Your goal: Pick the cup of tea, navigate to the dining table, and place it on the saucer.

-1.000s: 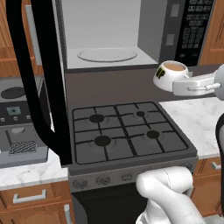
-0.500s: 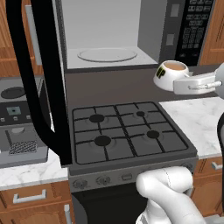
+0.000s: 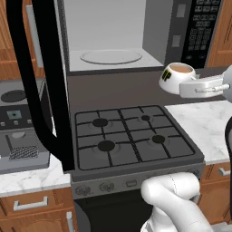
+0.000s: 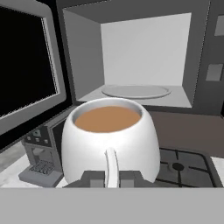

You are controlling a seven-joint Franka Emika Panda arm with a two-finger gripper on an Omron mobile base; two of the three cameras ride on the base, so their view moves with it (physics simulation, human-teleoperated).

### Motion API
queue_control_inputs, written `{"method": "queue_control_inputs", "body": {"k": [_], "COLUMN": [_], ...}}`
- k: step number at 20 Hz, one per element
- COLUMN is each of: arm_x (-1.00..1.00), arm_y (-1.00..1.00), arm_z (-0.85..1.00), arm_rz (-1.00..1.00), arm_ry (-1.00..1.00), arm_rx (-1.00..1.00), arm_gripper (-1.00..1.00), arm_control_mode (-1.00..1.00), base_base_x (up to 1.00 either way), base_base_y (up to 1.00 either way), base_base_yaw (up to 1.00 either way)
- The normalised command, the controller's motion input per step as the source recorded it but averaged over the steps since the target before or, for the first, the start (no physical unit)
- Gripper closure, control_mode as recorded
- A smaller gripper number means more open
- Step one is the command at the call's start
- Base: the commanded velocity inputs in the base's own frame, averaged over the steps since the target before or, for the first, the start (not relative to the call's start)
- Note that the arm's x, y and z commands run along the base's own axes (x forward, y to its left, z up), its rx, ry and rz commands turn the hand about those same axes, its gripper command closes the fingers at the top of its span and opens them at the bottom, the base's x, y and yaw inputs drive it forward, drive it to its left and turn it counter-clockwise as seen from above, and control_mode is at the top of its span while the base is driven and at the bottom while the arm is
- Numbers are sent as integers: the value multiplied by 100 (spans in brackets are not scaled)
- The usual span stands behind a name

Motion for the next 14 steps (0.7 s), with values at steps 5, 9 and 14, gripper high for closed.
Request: {"method": "queue_control_inputs", "body": {"k": [5, 9, 14], "arm_x": [0, 0, 0], "arm_y": [0, 0, 0], "arm_z": [0, 0, 0], "arm_rz": [0, 0, 0], "arm_ry": [0, 0, 0], "arm_rx": [0, 0, 0], "arm_gripper": [100, 100, 100], "arm_control_mode": [100, 100, 100], "base_base_x": [-47, -74, -74], "base_base_y": [0, 0, 0], "base_base_yaw": [-4, -10, -11]}}
